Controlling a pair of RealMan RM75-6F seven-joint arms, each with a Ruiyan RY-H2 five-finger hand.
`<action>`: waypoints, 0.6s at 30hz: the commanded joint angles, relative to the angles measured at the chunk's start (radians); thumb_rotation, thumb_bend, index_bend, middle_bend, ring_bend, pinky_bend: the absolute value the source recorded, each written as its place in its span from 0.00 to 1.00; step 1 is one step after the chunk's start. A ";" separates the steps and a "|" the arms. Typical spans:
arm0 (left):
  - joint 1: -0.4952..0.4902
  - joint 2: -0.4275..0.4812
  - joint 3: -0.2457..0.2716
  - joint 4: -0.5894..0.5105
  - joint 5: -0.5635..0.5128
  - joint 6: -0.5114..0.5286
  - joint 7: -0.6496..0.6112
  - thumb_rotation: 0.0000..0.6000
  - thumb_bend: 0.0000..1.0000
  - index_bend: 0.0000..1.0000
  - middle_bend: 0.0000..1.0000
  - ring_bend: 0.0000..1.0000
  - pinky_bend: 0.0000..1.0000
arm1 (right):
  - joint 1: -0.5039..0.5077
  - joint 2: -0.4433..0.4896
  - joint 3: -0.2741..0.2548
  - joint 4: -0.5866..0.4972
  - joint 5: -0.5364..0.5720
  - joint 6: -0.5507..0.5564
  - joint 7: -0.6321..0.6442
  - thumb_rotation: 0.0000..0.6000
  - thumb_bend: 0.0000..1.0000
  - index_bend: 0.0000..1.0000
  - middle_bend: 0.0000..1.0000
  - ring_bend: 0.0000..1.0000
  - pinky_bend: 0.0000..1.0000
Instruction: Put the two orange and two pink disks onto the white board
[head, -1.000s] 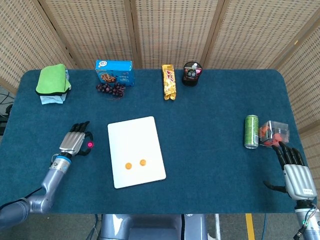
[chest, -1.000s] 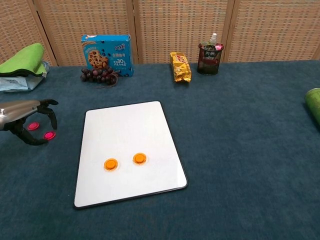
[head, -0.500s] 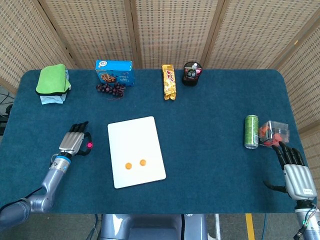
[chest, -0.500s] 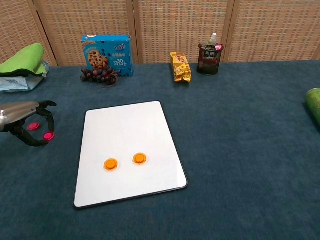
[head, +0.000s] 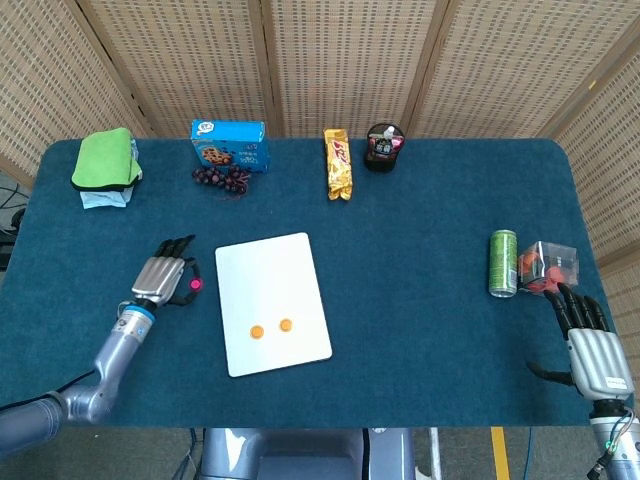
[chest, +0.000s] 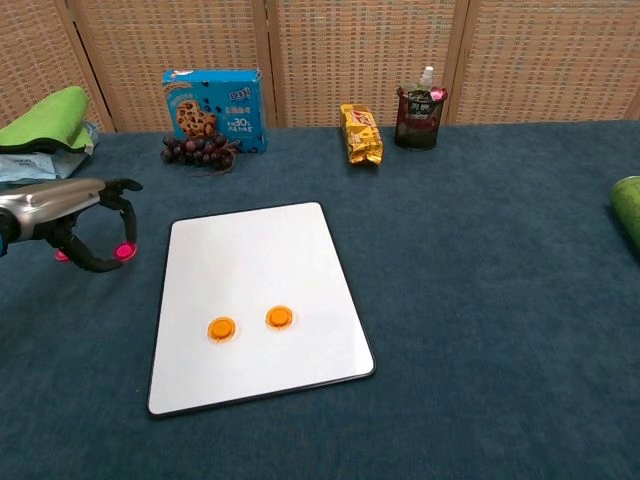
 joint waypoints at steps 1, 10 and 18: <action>-0.049 -0.004 -0.040 -0.075 -0.073 -0.019 0.085 1.00 0.33 0.57 0.00 0.00 0.00 | 0.000 0.000 0.000 0.000 0.000 0.000 0.001 1.00 0.03 0.00 0.00 0.00 0.00; -0.129 -0.072 -0.060 -0.110 -0.251 -0.017 0.258 1.00 0.33 0.57 0.00 0.00 0.00 | 0.002 0.003 0.000 0.002 0.002 -0.006 0.012 1.00 0.03 0.00 0.00 0.00 0.00; -0.205 -0.129 -0.087 -0.089 -0.343 -0.010 0.337 1.00 0.33 0.57 0.00 0.00 0.00 | 0.002 0.004 0.000 -0.001 0.006 -0.009 0.012 1.00 0.03 0.00 0.00 0.00 0.00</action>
